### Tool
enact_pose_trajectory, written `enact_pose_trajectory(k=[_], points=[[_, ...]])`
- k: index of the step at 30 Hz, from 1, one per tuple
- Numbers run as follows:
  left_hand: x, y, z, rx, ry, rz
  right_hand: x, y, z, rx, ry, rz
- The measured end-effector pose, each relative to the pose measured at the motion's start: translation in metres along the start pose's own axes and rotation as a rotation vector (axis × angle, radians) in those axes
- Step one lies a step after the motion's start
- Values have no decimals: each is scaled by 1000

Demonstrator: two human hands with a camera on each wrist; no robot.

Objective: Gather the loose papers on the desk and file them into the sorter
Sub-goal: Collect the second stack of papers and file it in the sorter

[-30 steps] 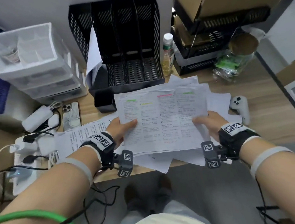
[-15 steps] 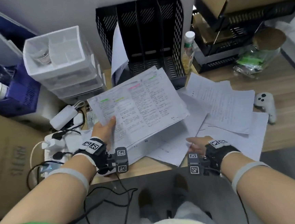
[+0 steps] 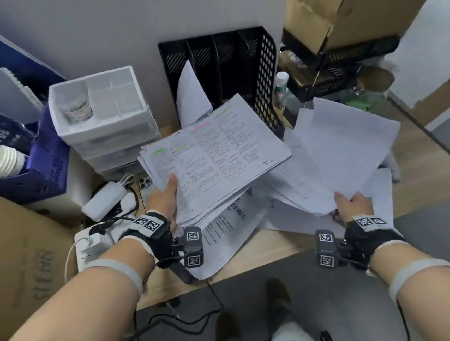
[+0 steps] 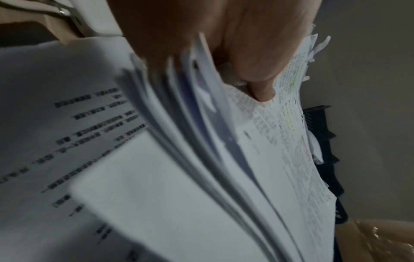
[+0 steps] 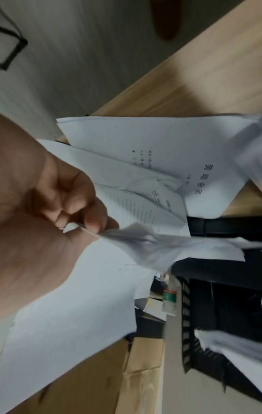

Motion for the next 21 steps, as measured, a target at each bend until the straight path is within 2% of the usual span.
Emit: enact_pose_trajectory(k=[4,6,8,9,11,13,15,17,18,19,21], points=[[-6,-17,-27,-44,-55,76,-16,-26,10,-136,171,137],[-5,-22,-33,-56,-110,117,-42,-49,12,-213,258,303],[-4,-28,-39,-60,-119,135,-70,-78,17,-311,367,535],[-3,-29,-40,-62,-112,144,-79,-85,20,-348,389,592],[-5,-32,-39,-59,-129,202,-80,-85,29,-373,444,519],[-4,-29,-33,-50,-133,243,-63,-67,42,-295,517,398],[-6,-30,-26,-46,-94,282,-42,-55,59,-210,532,427],[-13,-31,-20,-29,-73,300,-27,-50,75,-90,359,500],[-17,-32,-18,-20,-68,311,-23,-46,81,-12,215,489],[-23,-35,-19,-17,-66,329,-19,-42,85,78,84,443],[-33,-40,-24,-35,-59,374,-13,-30,87,182,-15,352]])
Point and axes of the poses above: each hand's wrist, its own y-axis towards the middle knuckle, its own x-axis out of the back of the hand, z = x × y, the point moved 2 cm from there along y, towards the middle knuckle, and after that the axes turned 1 degree about -y, right-handed, at the moved point
